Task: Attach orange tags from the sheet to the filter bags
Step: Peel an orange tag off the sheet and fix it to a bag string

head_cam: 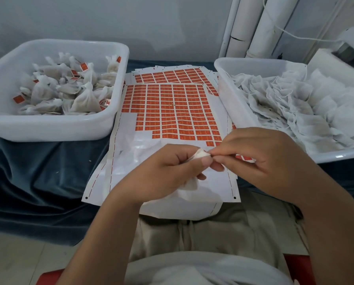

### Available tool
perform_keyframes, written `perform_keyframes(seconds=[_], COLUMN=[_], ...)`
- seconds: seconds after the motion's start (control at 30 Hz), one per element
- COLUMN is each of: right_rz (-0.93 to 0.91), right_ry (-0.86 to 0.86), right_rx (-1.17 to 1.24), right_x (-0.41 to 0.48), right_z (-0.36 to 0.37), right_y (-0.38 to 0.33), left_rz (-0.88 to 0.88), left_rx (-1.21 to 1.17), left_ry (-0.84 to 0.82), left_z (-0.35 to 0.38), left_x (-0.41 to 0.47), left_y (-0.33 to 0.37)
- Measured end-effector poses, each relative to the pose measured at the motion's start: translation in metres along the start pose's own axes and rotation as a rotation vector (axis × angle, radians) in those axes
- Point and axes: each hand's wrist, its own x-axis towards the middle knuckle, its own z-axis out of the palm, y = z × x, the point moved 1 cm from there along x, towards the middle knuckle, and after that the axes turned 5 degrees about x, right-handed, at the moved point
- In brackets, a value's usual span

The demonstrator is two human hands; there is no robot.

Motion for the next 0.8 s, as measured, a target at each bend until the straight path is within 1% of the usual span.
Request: perform_keyframes(seconds=[0.1, 0.13, 0.23, 0.3, 0.4, 0.53, 0.57, 0.63, 0.7, 0.73, 0.8], right_rz=[-0.033, -0.048, -0.058, -0.039, 0.055, 0.211, 0.255, 0.327, 0.374, 0.387, 0.402], right_ry=[-0.050, -0.052, -0.015, 0.005, -0.012, -0.112, -0.160, -0.262, -0.284, -0.280, -0.258], right_rx=[-0.102, -0.132, -0.169, -0.123, 0.066, 0.269, 0.387, 0.710, 0.978, 1.071, 1.158], right_x=[0.000, 0.000, 0.001, 0.002, 0.005, 0.003, 0.002, -0.001, -0.001, 0.000, 0.001], right_z=[0.001, 0.002, 0.007, 0.009, 0.013, 0.020, 0.021, 0.025, 0.031, 0.034, 0.037], right_y=[-0.004, -0.005, -0.007, -0.006, -0.004, 0.005, 0.007, 0.009, 0.010, 0.010, 0.013], left_rz=[-0.003, -0.008, -0.026, -0.057, -0.104, -0.141, -0.133, -0.106, -0.077, -0.063, -0.047], left_rx=[0.120, 0.122, 0.016, -0.092, -0.233, -0.395, -0.437, -0.507, -0.563, -0.579, -0.596], left_ry=[-0.050, -0.058, -0.057, -0.064, -0.103, -0.187, -0.221, -0.273, -0.290, -0.282, -0.241], left_z=[0.001, 0.001, 0.000, -0.002, -0.004, -0.001, 0.001, 0.005, 0.009, 0.010, 0.011], left_x=[0.001, 0.002, 0.003, 0.003, 0.004, 0.007, 0.007, 0.007, 0.008, 0.008, 0.008], left_y=[-0.003, -0.004, -0.010, -0.016, -0.021, -0.026, -0.026, -0.025, -0.024, -0.024, -0.023])
